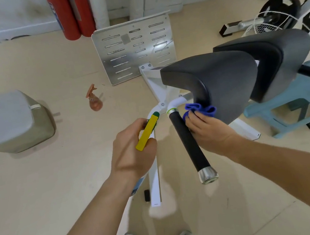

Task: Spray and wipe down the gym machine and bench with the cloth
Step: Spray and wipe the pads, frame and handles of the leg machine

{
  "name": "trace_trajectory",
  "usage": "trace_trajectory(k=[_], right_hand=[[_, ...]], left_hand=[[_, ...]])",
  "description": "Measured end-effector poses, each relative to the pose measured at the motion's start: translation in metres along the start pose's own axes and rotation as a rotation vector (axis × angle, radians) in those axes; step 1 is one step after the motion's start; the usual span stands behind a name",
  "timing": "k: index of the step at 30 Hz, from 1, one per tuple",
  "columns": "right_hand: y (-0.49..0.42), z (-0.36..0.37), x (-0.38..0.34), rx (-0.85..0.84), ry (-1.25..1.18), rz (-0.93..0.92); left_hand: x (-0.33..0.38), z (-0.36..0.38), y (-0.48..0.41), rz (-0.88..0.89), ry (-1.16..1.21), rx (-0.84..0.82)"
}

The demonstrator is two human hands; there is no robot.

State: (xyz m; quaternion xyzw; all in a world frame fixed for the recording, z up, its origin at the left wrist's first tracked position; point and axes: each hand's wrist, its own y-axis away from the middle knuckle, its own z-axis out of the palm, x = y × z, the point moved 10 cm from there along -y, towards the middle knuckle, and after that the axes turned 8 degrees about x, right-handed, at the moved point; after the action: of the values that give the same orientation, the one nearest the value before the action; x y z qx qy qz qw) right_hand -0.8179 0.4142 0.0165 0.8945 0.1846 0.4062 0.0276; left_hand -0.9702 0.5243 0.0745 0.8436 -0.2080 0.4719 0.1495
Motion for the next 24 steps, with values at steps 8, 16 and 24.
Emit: trace_trajectory(k=[8,16,24], right_hand=[[0.015,-0.015,0.006,-0.031,-0.114,-0.242],[-0.047,-0.063,0.146,0.04,-0.221,0.385],[0.052,-0.033,0.005,-0.019,-0.325,0.007]], left_hand=[[-0.007,-0.02,0.005,-0.057,0.064,0.029],[0.013,-0.033,-0.005,-0.042,0.122,0.043],[0.006,-0.034,-0.006,-0.05,0.15,0.013]])
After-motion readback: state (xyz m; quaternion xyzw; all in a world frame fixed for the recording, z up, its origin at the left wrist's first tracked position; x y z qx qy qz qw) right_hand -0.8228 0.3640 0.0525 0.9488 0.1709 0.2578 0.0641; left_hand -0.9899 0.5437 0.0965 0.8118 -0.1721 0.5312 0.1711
